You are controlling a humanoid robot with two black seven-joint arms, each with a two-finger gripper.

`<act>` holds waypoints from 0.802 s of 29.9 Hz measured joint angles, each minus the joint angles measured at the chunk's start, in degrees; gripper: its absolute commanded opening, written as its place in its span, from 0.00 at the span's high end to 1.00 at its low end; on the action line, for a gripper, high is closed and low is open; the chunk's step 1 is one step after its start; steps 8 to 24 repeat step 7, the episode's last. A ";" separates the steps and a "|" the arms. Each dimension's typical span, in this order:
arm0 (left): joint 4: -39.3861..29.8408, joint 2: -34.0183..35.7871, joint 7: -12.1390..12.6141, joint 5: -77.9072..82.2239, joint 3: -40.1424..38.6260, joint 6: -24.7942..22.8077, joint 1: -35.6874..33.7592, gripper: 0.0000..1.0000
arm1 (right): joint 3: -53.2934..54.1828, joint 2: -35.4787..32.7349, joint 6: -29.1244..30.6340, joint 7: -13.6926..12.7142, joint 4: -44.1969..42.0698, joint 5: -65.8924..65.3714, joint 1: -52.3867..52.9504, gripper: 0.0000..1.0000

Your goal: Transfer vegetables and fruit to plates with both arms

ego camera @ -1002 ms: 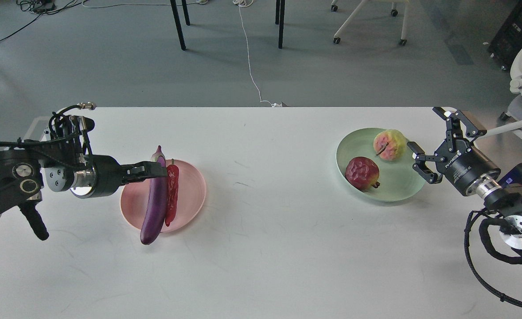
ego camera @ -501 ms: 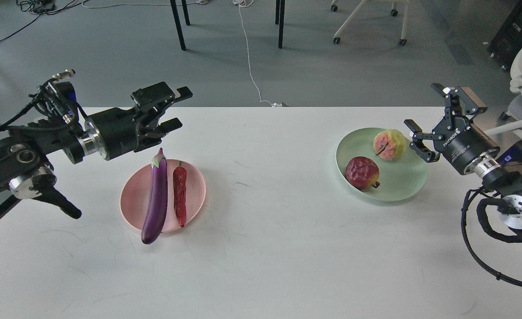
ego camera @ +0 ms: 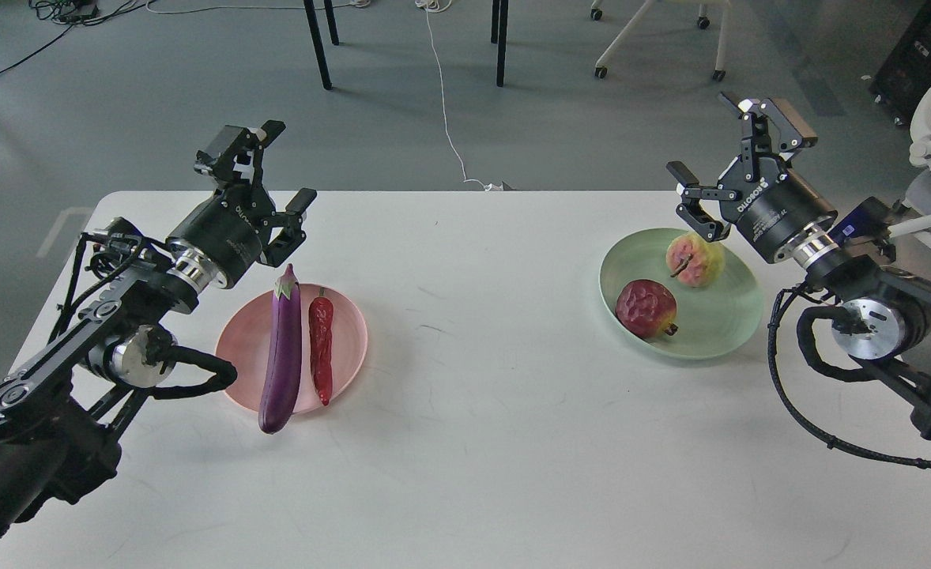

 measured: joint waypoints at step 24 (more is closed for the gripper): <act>0.82 -2.31 -0.24 -0.25 -3.69 -0.62 1.23 0.00 | 0.01 3.10 -3.58 -0.02 -0.26 0.08 -1.98 0.01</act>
